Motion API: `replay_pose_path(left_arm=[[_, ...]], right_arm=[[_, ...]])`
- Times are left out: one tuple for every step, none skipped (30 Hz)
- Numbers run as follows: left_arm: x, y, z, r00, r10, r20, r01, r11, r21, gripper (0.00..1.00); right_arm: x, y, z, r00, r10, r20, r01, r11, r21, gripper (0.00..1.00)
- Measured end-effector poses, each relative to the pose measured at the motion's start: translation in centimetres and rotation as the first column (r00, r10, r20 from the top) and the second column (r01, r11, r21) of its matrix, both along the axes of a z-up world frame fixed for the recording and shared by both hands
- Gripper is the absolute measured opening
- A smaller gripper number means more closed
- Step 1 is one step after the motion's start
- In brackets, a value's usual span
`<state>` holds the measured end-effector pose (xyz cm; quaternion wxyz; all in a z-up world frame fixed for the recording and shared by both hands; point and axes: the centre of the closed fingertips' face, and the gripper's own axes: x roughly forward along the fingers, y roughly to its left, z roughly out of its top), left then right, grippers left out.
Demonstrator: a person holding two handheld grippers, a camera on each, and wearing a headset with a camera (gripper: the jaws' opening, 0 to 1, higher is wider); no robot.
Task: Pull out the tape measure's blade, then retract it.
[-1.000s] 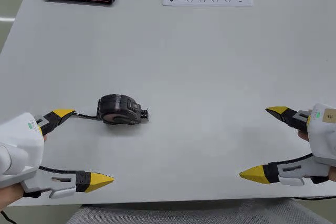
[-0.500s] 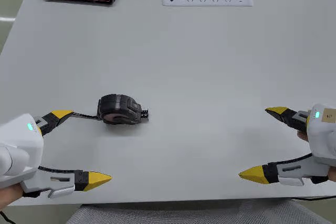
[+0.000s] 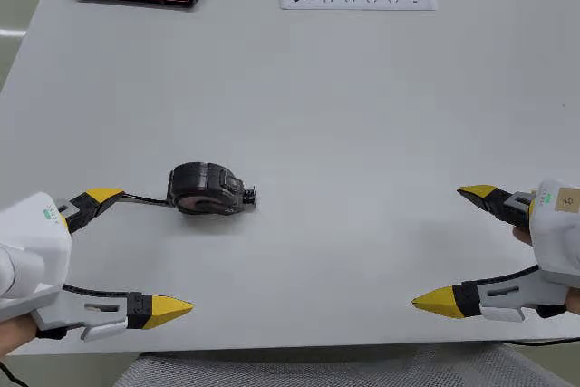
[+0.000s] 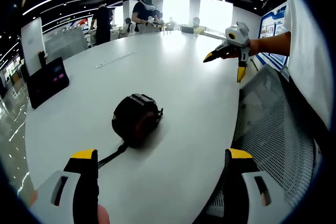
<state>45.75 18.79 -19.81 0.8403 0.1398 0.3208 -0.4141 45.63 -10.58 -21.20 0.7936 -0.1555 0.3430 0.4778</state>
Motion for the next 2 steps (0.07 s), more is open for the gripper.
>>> replay_pose_path(left_arm=[[-0.09, -0.04, -0.01, 1.000, 0.000, -0.006, 0.000, 1.000, -0.003, 0.98], [-0.01, -0.01, 0.03, 1.000, 0.002, 0.000, -0.002, 1.000, -0.002, 0.98]], right_arm=[[-0.01, 0.01, -0.01, 1.000, 0.001, 0.000, -0.001, 1.000, 0.000, 0.99], [-0.02, 0.02, -0.02, 1.000, 0.001, -0.001, -0.001, 1.000, 0.000, 0.99]])
